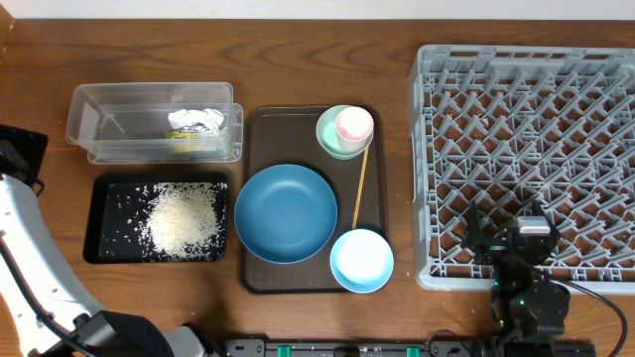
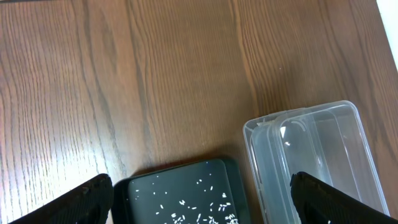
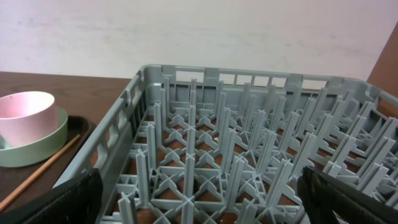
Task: Sort waste into correct bins and load items into the dishwasher rack
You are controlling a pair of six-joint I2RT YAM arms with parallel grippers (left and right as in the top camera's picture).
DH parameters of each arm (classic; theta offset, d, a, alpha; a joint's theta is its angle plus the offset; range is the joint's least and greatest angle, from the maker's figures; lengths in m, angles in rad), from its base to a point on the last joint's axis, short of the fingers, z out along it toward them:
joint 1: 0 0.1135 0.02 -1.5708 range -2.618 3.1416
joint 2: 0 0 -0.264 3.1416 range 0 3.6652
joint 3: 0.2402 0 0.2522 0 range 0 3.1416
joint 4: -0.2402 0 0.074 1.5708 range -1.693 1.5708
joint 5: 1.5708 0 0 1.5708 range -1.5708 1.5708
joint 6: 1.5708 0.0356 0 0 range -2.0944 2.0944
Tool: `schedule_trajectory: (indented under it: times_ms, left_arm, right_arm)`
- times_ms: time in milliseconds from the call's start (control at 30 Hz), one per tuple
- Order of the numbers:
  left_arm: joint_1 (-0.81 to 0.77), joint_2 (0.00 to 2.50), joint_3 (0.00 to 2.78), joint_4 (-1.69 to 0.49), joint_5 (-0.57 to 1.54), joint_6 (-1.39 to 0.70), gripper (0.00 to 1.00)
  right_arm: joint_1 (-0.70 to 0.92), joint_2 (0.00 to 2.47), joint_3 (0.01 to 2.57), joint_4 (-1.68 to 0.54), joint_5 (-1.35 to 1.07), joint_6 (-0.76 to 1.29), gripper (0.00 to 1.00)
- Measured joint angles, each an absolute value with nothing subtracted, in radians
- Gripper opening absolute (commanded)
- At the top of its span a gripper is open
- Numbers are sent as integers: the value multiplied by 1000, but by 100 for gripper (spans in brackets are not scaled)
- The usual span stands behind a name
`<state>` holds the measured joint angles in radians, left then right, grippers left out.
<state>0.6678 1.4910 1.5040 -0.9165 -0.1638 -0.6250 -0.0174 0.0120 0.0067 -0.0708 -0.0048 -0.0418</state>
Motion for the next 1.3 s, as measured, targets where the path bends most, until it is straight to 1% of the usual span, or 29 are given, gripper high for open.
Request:
schedule_trajectory:
  times_ms: [133,200,267,333,400,500,567,600,700,767,833,900,1000,1033,1167,1233,1300]
  left_arm:
    - [668,1491,1504,-916,-164,-625,93]
    - [668,1491,1504,-916,-164,-625,94]
    - [668,1491,1504,-916,-164,-625,93]
    - [668,1491,1504,-916,-163,-625,93]
    - [668,1491,1504,-916,-163,-625,93]
    - [668,1491,1504,-916,-164,-625,93]
    - [668,1491,1504,-916,-163,-625,93]
    - [668,1491,1504,-916,-164,-625,93]
    - [668,1491,1504,-916,-164,-625,94]
    - [668,1491,1504,-916,-163,-625,94]
    - [668,1491,1504,-917,-163,-625,94]
    - [668,1491,1504,-916,-164,-625,94]
    - [668,1491,1504,-916,-163,-625,94]
    - [668,1491,1504,-917,-163,-625,94]
    - [668,1491,1504,-917,-163,-625,94]
    - [668,1491,1504,-917,-163,-625,94]
    - [668,1491,1504,-917,-163,-625,94]
  right_arm:
    - [-17,12,7,-60,-18,-28,99]
    - [-17,12,7,-12,-77,36,99]
    - [-17,12,7,59,-195,170,99]
    - [-17,12,6,138,-390,398,99]
    - [-17,12,6,213,-581,680,99]
    - [-17,12,7,256,-756,1095,99]
    - [-17,13,6,298,-794,1311,99]
    - [-17,14,6,356,-797,1423,99]
    - [-17,12,13,516,-765,1630,99]
    - [-17,13,49,533,-725,1713,99]
    - [-17,25,123,448,-702,1720,99]
    - [-17,70,270,277,-685,1664,99]
    - [-17,208,562,-63,-680,1459,99]
    - [-18,271,683,-231,-676,1362,99]
    - [-17,536,1052,-729,-667,1005,99]
    - [-7,661,1192,-920,-660,852,99]
    - [22,778,1302,-1066,-638,712,99]
